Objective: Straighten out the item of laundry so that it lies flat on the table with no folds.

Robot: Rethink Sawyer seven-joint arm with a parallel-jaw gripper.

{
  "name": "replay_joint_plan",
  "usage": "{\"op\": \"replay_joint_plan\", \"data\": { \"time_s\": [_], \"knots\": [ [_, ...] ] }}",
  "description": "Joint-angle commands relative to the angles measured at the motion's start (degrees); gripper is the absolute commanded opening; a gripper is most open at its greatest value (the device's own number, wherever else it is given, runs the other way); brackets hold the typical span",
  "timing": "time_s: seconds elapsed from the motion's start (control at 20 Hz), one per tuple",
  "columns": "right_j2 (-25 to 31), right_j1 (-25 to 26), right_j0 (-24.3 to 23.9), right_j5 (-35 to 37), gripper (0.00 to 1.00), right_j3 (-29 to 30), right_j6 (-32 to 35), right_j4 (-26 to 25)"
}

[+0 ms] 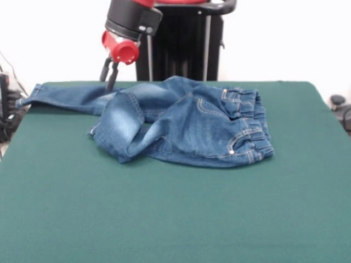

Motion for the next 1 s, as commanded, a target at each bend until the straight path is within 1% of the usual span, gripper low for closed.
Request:
{"op": "replay_joint_plan", "data": {
  "time_s": [0.05,0.15,0.25,0.35,0.45,0.55,0.75,0.9,1.0],
  "knots": [
    [7.45,5.37,-0.36,-0.71,1.00,-6.73,-0.42,-3.15],
    [11.10,5.43,-2.81,-1.81,1.00,-6.58,0.29,-5.77],
    [16.23,3.73,-6.41,-0.09,1.00,-5.48,0.44,-9.29],
    [23.26,0.62,-11.93,3.54,1.00,-3.29,0.07,-13.41],
    [28.90,-2.63,-16.31,7.56,1.00,-0.95,-0.67,-15.43],
    [32.93,-5.40,-19.46,10.77,1.00,0.91,-1.40,-16.34],
    [37.74,-8.52,-24.02,14.79,1.00,2.71,-3.32,-17.23],
    [40.63,-8.84,-27.36,16.48,1.00,2.84,-4.88,-18.30],
    [41.39,-8.85,-28.33,16.37,1.00,3.05,-4.99,-19.13]
  ]
}}
